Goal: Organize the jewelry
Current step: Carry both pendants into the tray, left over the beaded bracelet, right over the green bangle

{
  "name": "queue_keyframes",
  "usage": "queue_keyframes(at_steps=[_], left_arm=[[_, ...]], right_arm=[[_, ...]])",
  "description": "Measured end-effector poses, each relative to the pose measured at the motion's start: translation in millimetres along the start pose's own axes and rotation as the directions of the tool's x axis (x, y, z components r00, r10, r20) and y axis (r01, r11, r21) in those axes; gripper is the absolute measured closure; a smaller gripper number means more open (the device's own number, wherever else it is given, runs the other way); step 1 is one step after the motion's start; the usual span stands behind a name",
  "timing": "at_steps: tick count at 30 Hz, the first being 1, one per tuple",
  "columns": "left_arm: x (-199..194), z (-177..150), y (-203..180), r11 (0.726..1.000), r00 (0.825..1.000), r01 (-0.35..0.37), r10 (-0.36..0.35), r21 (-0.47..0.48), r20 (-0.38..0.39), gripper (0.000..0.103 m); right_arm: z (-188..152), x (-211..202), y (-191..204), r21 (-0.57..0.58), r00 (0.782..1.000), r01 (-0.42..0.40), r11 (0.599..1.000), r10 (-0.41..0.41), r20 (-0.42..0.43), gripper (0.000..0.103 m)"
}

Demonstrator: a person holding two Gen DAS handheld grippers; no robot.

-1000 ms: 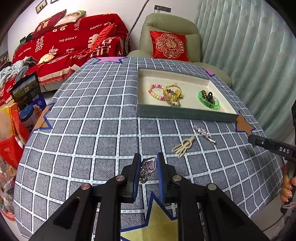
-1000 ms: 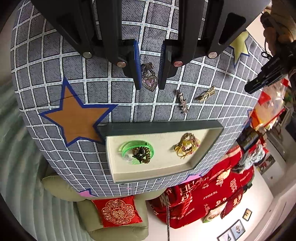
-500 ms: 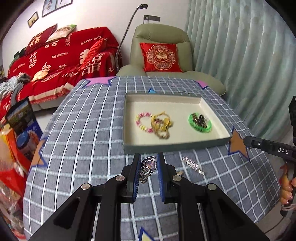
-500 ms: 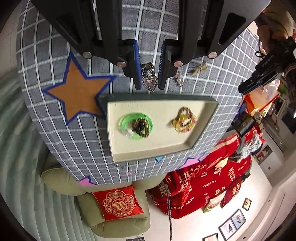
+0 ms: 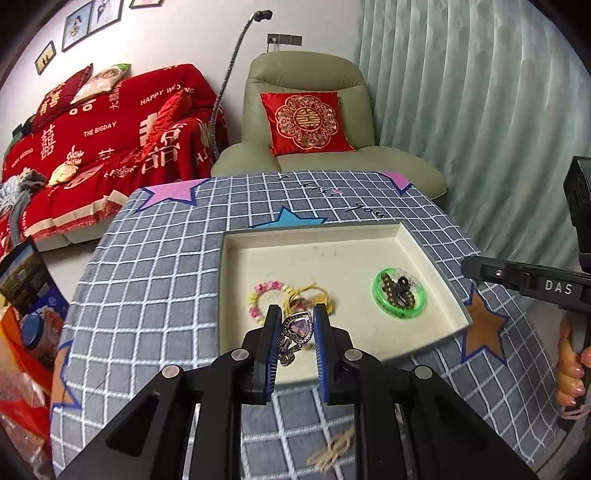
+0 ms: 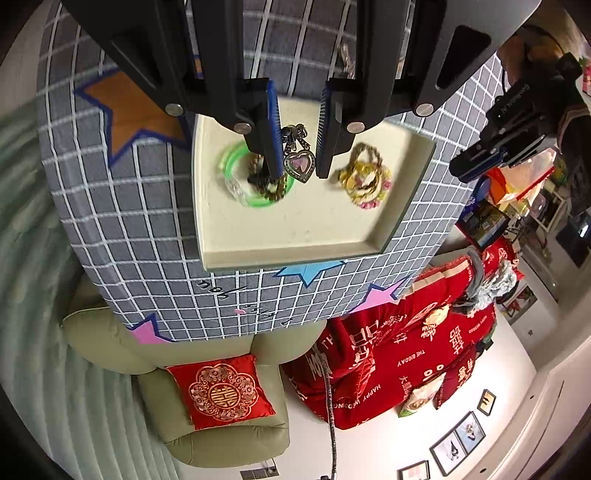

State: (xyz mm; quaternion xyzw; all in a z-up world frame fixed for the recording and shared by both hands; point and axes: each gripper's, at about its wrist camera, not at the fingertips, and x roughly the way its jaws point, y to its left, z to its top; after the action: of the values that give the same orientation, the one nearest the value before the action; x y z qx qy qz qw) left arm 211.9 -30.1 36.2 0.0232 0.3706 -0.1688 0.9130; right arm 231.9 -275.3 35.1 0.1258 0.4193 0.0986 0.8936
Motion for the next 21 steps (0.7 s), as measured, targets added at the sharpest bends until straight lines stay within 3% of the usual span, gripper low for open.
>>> queue_keyframes(at_steps=[11, 21], left_arm=[[67.0, 21.9, 2.9, 0.999, 0.998, -0.036, 0.035, -0.019, -0.048, 0.076], [108.2, 21.6, 5.5, 0.997, 0.993, -0.075, 0.073, -0.015, -0.092, 0.076]], right_arm=[[34.2, 60.8, -18.5, 0.050, 1.000, -0.001, 0.999, 0.003, -0.028, 0.084], [38.1, 106.6, -30.1, 0.064, 0.998, 0.024, 0.998, -0.020, -0.060, 0.084]])
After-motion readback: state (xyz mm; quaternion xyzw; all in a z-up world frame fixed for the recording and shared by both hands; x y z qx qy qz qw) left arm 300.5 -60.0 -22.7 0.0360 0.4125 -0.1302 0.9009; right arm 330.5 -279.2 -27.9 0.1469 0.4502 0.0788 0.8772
